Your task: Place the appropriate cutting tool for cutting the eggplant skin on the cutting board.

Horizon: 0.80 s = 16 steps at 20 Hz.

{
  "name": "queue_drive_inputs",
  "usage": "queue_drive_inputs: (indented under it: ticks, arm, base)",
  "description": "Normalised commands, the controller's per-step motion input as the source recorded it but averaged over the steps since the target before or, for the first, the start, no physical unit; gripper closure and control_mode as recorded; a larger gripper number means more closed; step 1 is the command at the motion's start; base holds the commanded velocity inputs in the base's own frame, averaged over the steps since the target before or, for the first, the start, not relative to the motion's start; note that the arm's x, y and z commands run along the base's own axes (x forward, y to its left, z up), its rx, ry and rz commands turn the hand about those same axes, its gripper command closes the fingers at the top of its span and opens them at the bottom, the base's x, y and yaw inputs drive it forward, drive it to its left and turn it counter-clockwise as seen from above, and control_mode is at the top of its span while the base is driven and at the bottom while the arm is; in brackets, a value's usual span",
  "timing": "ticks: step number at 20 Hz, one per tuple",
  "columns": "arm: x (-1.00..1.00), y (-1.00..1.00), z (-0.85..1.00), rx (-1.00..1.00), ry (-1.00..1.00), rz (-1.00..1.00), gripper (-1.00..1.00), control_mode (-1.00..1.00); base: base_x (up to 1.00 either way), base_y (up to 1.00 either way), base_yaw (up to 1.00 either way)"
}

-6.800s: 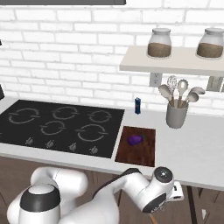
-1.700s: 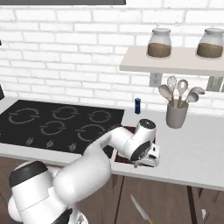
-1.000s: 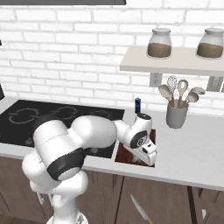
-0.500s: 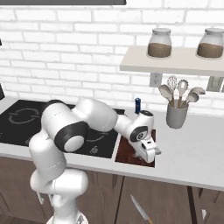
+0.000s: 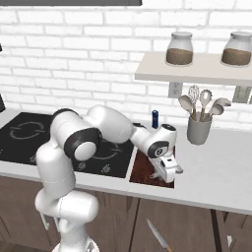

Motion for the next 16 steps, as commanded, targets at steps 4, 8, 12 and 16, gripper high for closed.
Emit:
queue_drive_inputs:
  ticks: [4, 8, 12, 16]
  arm:
    - [0.07, 0.0, 0.0, 0.0, 0.0, -0.01, -1.0, -1.0]
    - [0.0, 0.1, 0.21, 0.01, 0.0, 0.0, -1.0, -1.0]
    - [-0.56, 0.21, 0.96, 0.02, -0.04, 0.03, -1.0, -1.0]
    - [-1.0, 0.89, 0.81, -0.02, -0.15, 0.14, -1.0, -1.0]
  base:
    - [0.0, 0.0, 0.0]
    - [0.0, 0.0, 0.0]
    - [0.0, 0.0, 0.0]
    - [0.0, 0.0, 0.0]
